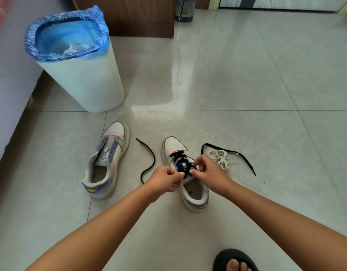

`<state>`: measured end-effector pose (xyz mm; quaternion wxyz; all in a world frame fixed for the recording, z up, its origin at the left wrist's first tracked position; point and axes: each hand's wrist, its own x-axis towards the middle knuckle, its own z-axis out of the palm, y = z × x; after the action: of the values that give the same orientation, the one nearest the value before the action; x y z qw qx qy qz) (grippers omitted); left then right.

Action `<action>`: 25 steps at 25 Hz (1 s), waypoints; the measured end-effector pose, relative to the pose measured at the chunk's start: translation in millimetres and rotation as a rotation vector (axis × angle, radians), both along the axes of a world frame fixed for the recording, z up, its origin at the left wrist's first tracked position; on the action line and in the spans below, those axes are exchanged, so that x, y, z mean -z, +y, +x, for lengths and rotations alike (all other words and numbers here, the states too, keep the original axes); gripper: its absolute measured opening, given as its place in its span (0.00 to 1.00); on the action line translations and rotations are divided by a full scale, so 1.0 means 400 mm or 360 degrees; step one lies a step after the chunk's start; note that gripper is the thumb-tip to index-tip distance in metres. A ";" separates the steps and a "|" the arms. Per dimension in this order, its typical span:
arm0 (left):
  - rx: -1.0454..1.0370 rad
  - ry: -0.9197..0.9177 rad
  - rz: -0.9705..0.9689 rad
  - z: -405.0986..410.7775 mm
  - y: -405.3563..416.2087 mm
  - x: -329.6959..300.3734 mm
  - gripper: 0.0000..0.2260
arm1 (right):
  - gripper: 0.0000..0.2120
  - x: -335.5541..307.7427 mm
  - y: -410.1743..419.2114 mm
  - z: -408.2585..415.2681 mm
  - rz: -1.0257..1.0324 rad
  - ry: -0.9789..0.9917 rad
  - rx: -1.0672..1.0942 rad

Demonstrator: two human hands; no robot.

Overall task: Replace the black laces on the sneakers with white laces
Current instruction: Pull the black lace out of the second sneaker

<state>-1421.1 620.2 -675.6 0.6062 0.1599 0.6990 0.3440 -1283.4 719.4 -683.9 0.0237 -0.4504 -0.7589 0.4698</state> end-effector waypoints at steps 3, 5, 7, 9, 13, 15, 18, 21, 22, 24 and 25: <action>-0.0009 -0.0118 -0.0035 -0.010 -0.002 -0.008 0.10 | 0.09 -0.007 -0.001 0.002 0.0150 -0.0060 -0.0261; 0.0017 -0.0098 -0.0055 -0.020 -0.003 -0.009 0.10 | 0.10 -0.010 0.002 0.004 0.0070 -0.0030 -0.0276; 0.0307 0.0470 0.0077 -0.028 0.002 -0.010 0.09 | 0.10 -0.010 0.006 0.006 0.0030 -0.0029 -0.0296; 0.0336 0.1065 0.0290 -0.047 0.024 0.000 0.08 | 0.09 -0.013 0.008 0.002 0.0002 -0.0016 -0.0297; 0.0042 0.0936 0.0069 -0.052 0.060 -0.005 0.08 | 0.09 -0.023 -0.008 -0.020 -0.0058 -0.0005 -0.0253; -0.0125 0.0523 -0.0187 -0.013 0.041 -0.002 0.10 | 0.10 -0.024 -0.011 -0.023 -0.0072 -0.0008 -0.0224; -0.0341 0.0112 -0.0198 -0.011 0.044 0.011 0.14 | 0.12 -0.033 -0.014 -0.020 -0.0072 -0.0022 -0.0094; -0.0253 0.0223 -0.0090 -0.022 0.028 0.017 0.14 | 0.11 -0.061 -0.051 -0.011 0.0399 0.0002 0.0119; -0.0256 0.0214 -0.0083 -0.024 0.025 0.021 0.14 | 0.09 -0.073 -0.069 -0.011 0.0542 -0.0050 0.0083; -0.0255 0.0184 -0.0085 -0.022 0.026 0.024 0.13 | 0.12 -0.082 -0.107 -0.026 0.0640 -0.0406 -0.0247; -0.0229 0.0208 -0.0066 -0.020 0.028 0.026 0.13 | 0.15 -0.075 -0.122 -0.037 0.0647 -0.0607 -0.0420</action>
<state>-1429.2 631.2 -686.0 0.5363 0.1186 0.7537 0.3610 -1298.2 670.6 -654.0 -0.0908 -0.4139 -0.8801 0.2144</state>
